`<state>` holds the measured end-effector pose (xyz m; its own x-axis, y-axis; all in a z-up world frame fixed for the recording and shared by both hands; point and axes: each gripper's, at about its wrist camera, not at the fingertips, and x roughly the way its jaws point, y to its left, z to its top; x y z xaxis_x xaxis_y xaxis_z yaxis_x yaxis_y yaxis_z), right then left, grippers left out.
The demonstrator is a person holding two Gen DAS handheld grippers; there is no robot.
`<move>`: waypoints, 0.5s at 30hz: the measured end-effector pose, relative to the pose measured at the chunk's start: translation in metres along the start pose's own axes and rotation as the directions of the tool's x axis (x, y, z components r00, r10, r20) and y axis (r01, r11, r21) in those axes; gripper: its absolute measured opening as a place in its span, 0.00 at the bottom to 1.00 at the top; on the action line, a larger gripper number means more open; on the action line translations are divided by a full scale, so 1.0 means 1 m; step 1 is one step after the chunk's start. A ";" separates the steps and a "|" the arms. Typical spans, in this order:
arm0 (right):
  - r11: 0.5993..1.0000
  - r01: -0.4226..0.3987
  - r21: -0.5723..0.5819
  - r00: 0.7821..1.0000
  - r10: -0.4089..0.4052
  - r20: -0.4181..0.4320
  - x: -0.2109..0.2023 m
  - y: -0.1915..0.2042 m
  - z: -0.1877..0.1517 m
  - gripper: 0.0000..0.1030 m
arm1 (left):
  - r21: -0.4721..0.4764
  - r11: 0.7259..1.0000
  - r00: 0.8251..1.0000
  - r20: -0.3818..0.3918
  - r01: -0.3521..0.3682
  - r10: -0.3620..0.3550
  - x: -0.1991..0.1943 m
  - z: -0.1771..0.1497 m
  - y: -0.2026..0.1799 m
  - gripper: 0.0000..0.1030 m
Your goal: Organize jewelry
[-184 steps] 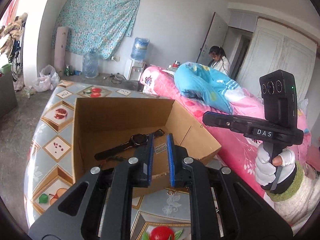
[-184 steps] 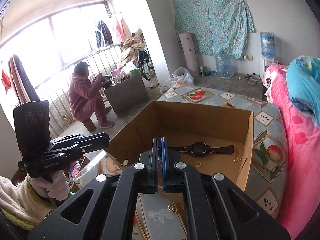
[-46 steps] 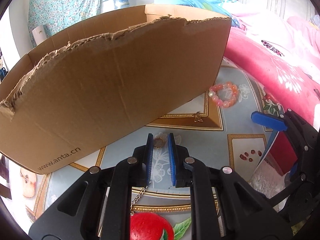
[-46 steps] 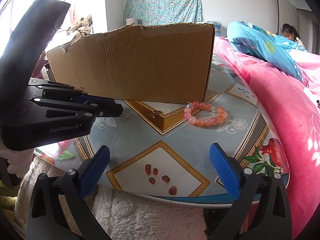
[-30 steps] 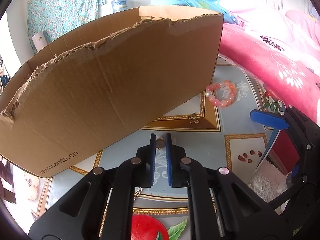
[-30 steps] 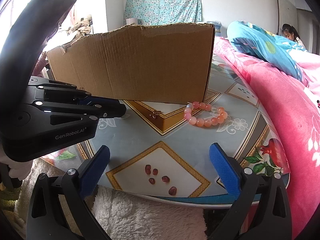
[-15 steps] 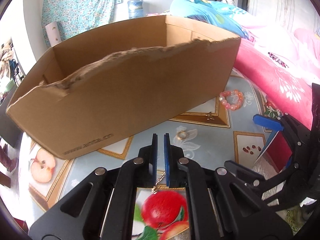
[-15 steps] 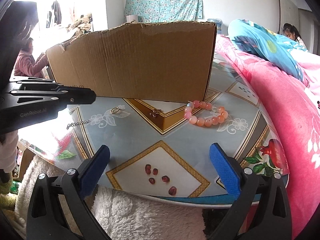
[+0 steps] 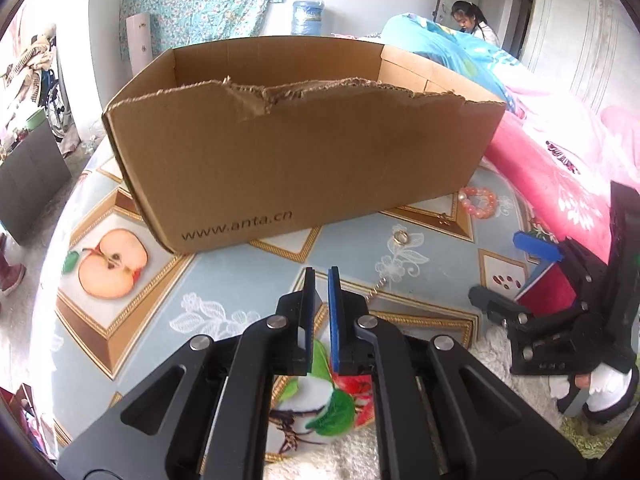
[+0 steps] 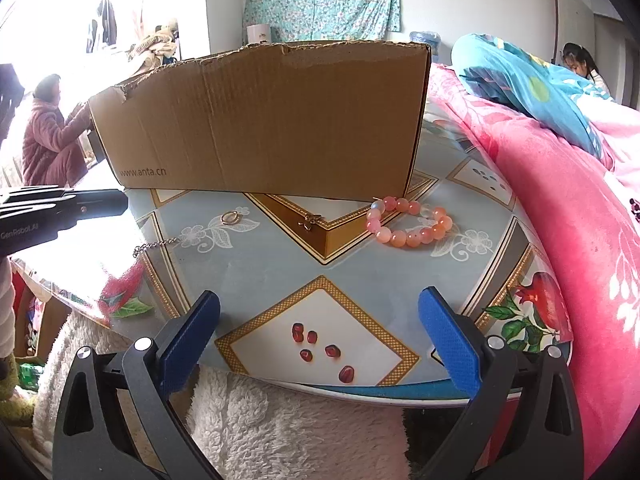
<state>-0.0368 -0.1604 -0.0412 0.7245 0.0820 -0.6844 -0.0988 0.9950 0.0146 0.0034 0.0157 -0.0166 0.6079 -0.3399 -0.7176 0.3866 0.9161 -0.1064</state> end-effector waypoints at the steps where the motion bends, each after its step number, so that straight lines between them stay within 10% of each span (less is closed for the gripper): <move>1: 1.000 -0.009 0.003 1.000 0.009 0.012 -0.002 -0.001 0.003 0.94 | 0.001 1.000 1.000 0.002 0.008 -0.008 -0.002 -0.003 0.001 0.06; 15: 0.982 -0.186 0.030 0.982 0.187 -0.021 0.016 0.009 0.043 0.54 | -0.045 0.993 0.994 -0.021 0.107 -0.108 0.014 -0.021 -0.015 0.12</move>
<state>0.0032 -0.1476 -0.0208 0.6789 0.2649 -0.6848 -0.2114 0.9637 0.1632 -0.0082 0.0013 -0.0394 0.5480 -0.4322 -0.7162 0.4180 0.8831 -0.2132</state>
